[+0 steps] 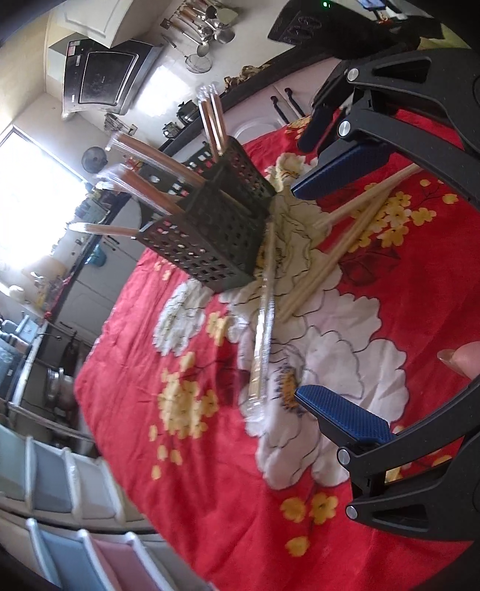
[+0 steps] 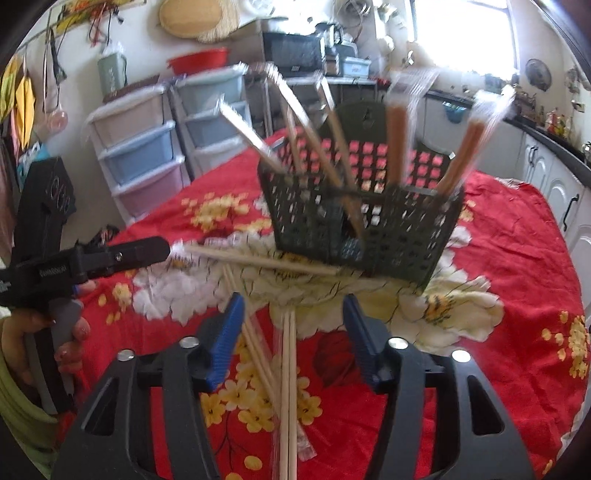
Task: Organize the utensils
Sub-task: 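Withdraw both open tools from the caddy and move back to the pile, then close the left tool on a wrapped chopstick while the right tool grasps another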
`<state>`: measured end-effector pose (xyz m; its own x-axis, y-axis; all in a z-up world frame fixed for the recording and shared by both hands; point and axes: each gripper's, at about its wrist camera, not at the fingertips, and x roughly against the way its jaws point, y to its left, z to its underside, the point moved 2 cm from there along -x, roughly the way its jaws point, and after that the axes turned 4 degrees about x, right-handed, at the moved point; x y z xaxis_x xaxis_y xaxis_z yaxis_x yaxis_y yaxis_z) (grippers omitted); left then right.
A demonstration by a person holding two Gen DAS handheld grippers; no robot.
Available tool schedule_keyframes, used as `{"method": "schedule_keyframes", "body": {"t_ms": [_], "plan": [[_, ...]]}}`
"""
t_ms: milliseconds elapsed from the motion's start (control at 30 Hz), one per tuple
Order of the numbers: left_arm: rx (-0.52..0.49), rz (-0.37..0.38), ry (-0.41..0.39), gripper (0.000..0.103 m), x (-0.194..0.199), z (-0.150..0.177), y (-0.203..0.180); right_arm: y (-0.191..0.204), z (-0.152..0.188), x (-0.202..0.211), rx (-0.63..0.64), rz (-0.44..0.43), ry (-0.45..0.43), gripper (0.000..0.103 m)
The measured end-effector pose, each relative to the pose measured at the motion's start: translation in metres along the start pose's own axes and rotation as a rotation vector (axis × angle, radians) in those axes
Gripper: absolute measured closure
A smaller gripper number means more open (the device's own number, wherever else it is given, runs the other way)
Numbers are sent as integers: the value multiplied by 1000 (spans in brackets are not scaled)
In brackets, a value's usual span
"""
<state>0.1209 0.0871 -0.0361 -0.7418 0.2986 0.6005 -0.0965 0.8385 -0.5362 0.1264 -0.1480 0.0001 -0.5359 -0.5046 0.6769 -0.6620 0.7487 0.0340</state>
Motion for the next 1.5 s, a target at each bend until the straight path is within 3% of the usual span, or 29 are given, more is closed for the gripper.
{"method": "schedule_keyframes", "body": {"t_ms": [133,333,633,900,1033,1500], "plan": [[41,15,48,12,-10,6,6,-1,8,-19,-5,-29,79,65],[105,68,132,36,-28,12,9,-2,14,-44,-23,-79,157,71],[153,97,208,47,-57,5,7,-8,18,-67,-86,-108,222,78],[183,67,218,67,-75,-6,17,-17,19,-72,-124,-112,236,89],[195,50,217,86,-78,-8,27,-20,20,-71,-146,-118,234,92],[273,165,184,95,-56,-8,42,-20,3,-26,-136,-129,117,93]]}}
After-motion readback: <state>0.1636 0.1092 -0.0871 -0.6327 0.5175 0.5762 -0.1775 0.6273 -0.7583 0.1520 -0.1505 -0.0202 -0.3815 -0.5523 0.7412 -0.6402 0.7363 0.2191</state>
